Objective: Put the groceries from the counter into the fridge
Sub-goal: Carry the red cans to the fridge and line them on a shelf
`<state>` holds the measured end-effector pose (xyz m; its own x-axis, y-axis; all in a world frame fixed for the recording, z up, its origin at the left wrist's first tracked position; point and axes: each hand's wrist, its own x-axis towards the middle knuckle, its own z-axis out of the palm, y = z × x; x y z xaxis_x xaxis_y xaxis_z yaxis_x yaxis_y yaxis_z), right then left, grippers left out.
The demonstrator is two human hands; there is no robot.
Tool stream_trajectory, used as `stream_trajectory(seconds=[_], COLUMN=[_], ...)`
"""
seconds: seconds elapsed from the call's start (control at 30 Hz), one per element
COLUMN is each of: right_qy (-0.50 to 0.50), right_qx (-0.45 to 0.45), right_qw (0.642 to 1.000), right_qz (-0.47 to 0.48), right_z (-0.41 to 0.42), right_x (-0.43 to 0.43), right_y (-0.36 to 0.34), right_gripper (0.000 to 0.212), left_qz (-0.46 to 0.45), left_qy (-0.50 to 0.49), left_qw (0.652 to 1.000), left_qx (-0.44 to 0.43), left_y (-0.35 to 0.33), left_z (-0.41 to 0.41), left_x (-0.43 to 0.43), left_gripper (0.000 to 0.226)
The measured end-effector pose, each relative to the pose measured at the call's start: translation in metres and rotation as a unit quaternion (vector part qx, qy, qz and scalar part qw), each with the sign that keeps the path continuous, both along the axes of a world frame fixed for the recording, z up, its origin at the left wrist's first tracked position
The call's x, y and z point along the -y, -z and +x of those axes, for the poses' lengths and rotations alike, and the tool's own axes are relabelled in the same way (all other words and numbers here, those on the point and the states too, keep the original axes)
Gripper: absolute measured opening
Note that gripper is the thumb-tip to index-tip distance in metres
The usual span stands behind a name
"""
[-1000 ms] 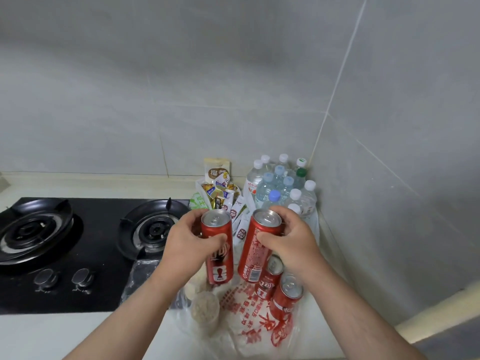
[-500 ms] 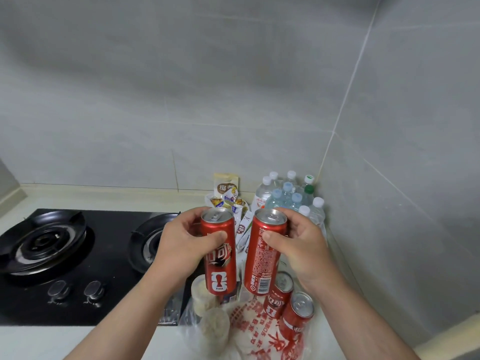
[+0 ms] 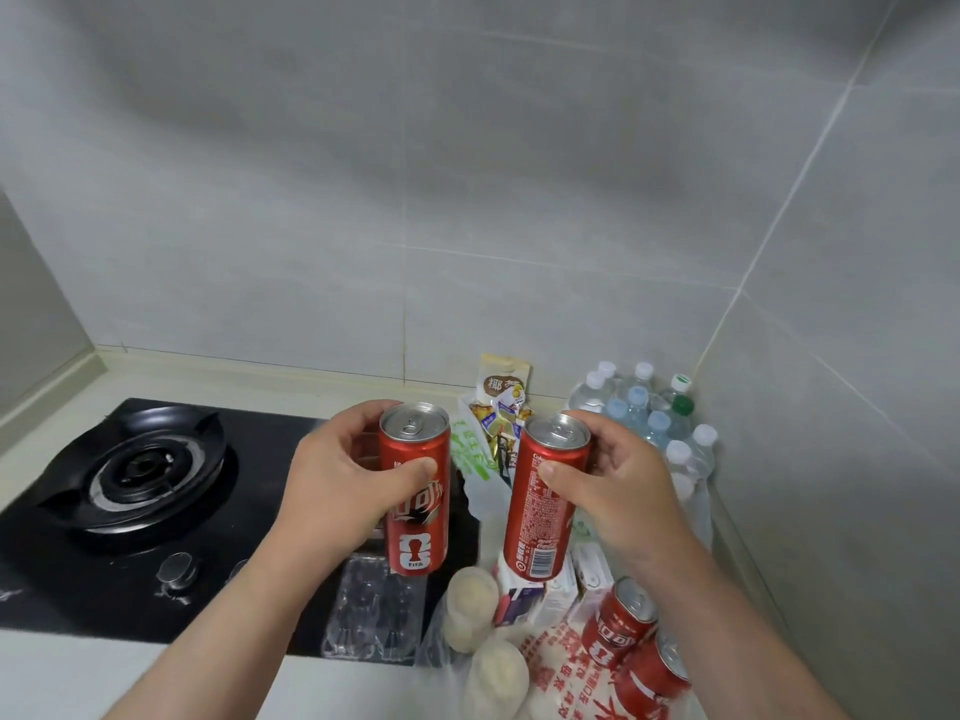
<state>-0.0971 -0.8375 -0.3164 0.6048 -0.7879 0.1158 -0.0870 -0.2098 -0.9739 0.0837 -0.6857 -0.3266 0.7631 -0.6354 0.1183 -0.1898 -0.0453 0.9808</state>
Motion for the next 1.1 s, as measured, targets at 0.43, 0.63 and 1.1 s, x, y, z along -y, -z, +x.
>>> stream_trajectory(seconds=[0.43, 0.63, 1.1], right_qy=[-0.076, -0.185, -0.468], right_qx=[-0.011, 0.01, 0.047], right_qw=[0.996, 0.981, 0.882], right_qz=[-0.04, -0.053, -0.035], right_z=[0.119, 0.166, 0.17], right_x=[-0.047, -0.07, -0.146], right_y=[-0.005, -0.01, -0.019], right_gripper=[0.045, 0.043, 0.038], left_qz=[0.008, 0.028, 0.037], left_qy=[-0.116, -0.195, -0.454], left_qw=[0.993, 0.98, 0.889], left_qx=[0.014, 0.023, 0.037], left_y=[-0.001, -0.009, -0.029], left_z=[0.088, 0.093, -0.032], left_x=[-0.081, -0.133, -0.225], left_gripper=[0.051, 0.054, 0.048])
